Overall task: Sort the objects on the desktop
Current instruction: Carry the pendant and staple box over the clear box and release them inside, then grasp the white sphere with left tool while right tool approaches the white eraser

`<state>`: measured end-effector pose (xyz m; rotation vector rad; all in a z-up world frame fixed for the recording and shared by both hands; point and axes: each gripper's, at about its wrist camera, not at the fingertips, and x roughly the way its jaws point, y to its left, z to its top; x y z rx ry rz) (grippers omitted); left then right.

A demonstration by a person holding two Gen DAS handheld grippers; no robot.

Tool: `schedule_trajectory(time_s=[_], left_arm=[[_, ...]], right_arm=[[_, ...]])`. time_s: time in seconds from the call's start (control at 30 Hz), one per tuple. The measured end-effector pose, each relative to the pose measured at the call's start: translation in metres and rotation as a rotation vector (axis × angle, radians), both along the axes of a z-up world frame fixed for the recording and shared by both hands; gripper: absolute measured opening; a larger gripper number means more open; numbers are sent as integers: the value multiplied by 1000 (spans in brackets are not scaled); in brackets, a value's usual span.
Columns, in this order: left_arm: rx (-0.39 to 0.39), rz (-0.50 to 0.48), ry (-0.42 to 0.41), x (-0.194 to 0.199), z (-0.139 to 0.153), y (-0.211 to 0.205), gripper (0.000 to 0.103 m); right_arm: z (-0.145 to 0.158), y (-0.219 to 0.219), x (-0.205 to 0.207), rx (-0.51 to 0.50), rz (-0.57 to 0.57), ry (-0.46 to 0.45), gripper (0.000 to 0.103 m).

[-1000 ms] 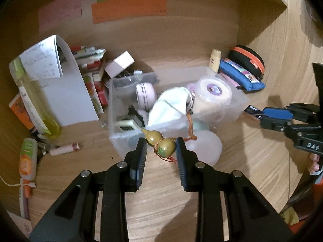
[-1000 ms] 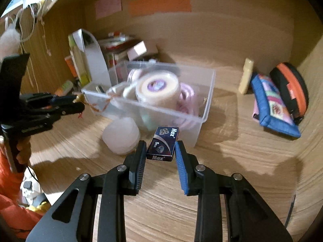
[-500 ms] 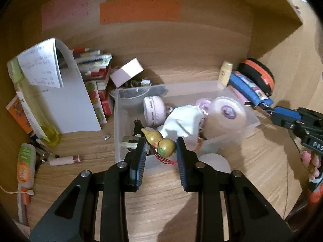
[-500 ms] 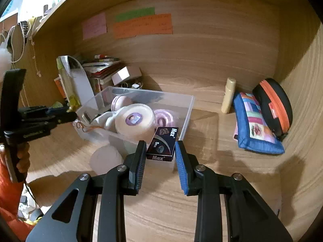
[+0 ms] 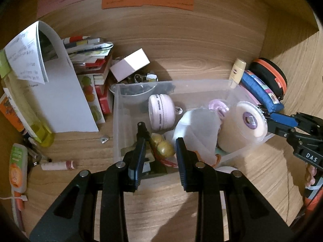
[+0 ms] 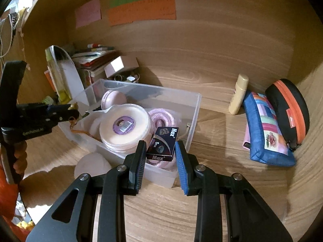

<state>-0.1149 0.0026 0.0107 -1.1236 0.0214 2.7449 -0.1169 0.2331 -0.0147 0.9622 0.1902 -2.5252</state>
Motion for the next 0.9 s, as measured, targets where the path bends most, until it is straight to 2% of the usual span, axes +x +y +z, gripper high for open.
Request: schedule_trajectory(time_s=[0.07, 0.17, 0.3, 0.53, 0.67, 0.77, 0.9], left_arm=[[-8, 2, 3, -1, 0, 0, 30], [4, -9, 1, -2, 0, 0, 40], [-3, -9, 11, -1, 1, 1, 44], [-1, -20, 40, 9, 11, 4, 59], [30, -65, 47, 24, 19, 7, 74], [15, -78, 55, 34, 22, 10, 74], [-12, -103, 49, 47, 20, 16, 75]], right_arm=[[-1, -1, -3, 7, -1, -5, 27], [-2, -4, -6, 25, -1, -6, 27], [0, -5, -3, 44, 5, 10, 28], [3, -4, 2, 57, -4, 21, 40], [7, -1, 9, 59, -7, 31, 52], [9, 1, 16, 61, -6, 43, 59], [10, 3, 29, 68, 1, 47, 61]])
